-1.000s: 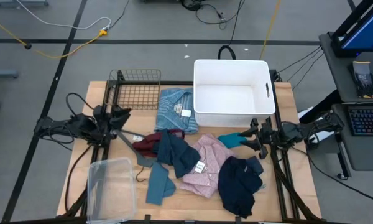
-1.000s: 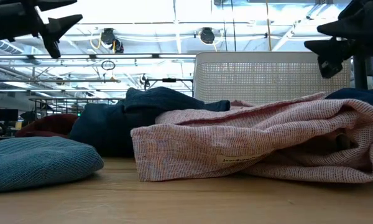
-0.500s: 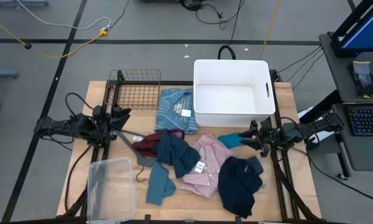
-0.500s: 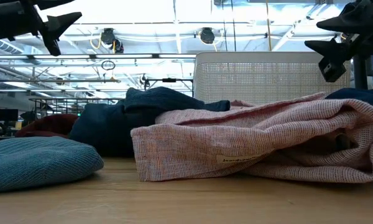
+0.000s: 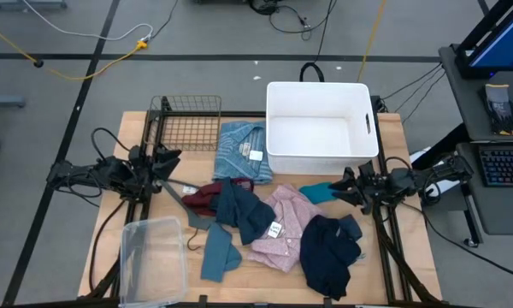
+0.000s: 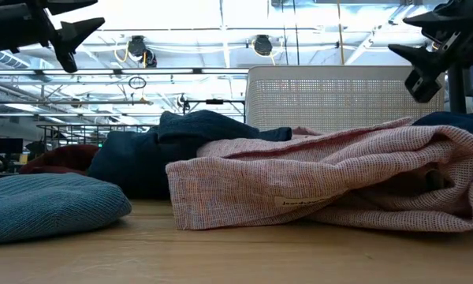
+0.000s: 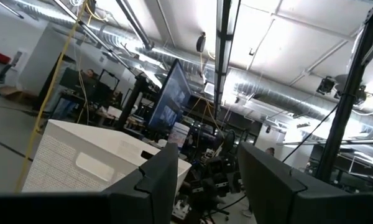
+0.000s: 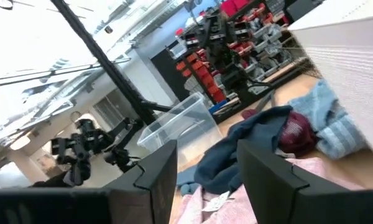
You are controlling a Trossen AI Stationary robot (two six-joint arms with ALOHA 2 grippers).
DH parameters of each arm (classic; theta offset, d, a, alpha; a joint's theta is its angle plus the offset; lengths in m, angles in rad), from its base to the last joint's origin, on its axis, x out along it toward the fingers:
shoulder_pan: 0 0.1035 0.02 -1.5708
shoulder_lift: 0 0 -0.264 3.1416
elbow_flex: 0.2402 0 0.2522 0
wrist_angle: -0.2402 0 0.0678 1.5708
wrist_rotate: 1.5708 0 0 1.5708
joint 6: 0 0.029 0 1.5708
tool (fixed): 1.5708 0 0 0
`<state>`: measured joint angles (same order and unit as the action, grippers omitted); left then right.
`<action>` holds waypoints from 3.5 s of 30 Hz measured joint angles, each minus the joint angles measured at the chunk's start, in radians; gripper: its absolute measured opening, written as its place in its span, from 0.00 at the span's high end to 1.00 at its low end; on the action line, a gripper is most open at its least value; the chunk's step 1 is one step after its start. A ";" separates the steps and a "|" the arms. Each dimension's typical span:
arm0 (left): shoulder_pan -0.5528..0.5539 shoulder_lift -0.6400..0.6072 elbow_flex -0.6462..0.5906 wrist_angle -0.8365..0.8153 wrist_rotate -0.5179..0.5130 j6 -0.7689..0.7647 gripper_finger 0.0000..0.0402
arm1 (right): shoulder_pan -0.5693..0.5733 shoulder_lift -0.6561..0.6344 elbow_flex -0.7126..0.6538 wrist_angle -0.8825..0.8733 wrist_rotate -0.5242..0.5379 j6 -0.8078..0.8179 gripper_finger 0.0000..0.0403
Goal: Pick & Place Cloths
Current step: Put the blue underwear into the gold wire basket
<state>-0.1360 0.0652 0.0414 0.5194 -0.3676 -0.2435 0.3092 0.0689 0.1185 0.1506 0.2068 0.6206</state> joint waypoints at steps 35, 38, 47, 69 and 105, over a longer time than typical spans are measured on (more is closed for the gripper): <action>0.000 0.000 0.000 -0.074 0.001 -0.032 0.58 | 0.000 0.240 0.001 0.304 -0.028 0.000 0.74; 0.000 0.000 0.000 -0.080 0.002 -0.031 0.58 | 0.000 0.260 0.001 0.323 -0.023 0.030 0.74; 0.000 0.000 0.000 -0.081 0.003 -0.028 0.58 | -0.004 0.322 0.001 0.447 -0.026 -0.060 0.74; 0.000 0.000 0.000 -0.083 0.003 -0.031 0.58 | 0.189 0.559 0.404 0.245 -0.023 -0.300 0.84; 0.000 0.000 0.000 -0.083 0.002 -0.022 0.58 | 0.321 1.151 0.902 -1.031 -0.259 0.152 0.46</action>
<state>-0.1360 0.0651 0.0414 0.4366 -0.3653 -0.2657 0.6304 1.2198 1.0203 -0.8803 -0.0525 0.7727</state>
